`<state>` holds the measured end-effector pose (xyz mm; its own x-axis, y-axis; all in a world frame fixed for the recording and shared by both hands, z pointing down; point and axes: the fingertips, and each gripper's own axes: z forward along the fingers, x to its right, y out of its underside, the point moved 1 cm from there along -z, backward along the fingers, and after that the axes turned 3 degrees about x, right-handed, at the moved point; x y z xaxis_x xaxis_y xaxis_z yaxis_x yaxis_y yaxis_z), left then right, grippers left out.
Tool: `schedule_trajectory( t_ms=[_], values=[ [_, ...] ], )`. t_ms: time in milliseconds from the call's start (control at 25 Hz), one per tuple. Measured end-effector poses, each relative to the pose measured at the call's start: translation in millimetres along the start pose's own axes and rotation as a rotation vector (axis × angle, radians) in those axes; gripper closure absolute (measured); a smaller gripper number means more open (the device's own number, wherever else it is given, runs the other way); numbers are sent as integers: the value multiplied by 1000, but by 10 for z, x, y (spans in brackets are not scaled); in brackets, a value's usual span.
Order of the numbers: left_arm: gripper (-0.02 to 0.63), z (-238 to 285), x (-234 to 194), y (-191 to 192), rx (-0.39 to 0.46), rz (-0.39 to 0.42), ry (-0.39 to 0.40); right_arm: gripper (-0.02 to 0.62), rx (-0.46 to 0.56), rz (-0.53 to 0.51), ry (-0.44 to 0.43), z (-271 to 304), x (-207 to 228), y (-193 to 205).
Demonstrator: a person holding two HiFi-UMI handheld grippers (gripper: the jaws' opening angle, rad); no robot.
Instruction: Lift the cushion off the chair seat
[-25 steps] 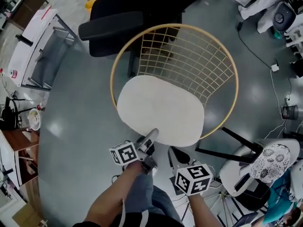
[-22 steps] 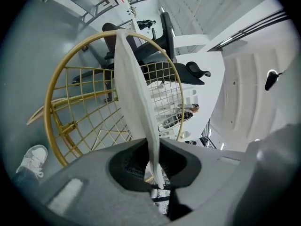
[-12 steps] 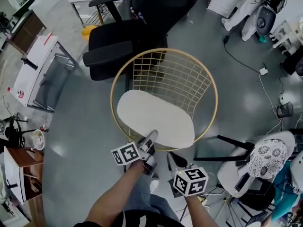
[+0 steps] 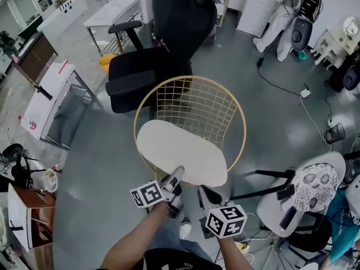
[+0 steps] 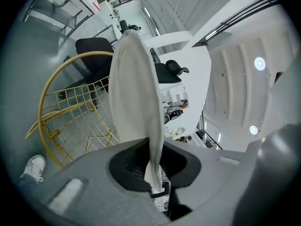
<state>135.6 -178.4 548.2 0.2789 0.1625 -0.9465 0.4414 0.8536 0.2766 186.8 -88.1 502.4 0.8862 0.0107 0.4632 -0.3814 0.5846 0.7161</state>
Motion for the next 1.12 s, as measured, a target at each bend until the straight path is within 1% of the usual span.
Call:
schedule_trajectory(
  t_ms=[120, 240, 400, 720, 880, 920, 1040, 1080, 1120],
  values=[
    [566, -168, 111, 67, 14, 6, -4, 598, 30, 9, -11, -137, -78, 3],
    [566, -349, 230, 100, 31, 14, -6, 598, 68, -6, -25, -271, -184, -34],
    [566, -585, 414, 63, 64, 41, 10, 598, 120, -24, -45, -404, -317, -77],
    [565, -1120, 829, 121, 124, 64, 41, 598, 169, -62, -81, -783, -622, -50],
    [565, -1349, 1007, 103, 166, 74, 53, 598, 205, -35, -117, -954, -785, -80],
    [565, -1406, 1034, 94, 174, 87, 48, 598, 213, -38, -123, -997, -823, -84],
    [565, -1602, 1037, 15, 185, 184, -17, 598, 231, -53, -139, -1082, -934, -97],
    [565, -1655, 1040, -1, 191, 192, -27, 598, 236, -52, -146, -1099, -975, -96],
    [565, -1692, 1059, -1, 201, 179, -22, 598, 238, -54, -151, -1117, -1008, -94]
  ],
)
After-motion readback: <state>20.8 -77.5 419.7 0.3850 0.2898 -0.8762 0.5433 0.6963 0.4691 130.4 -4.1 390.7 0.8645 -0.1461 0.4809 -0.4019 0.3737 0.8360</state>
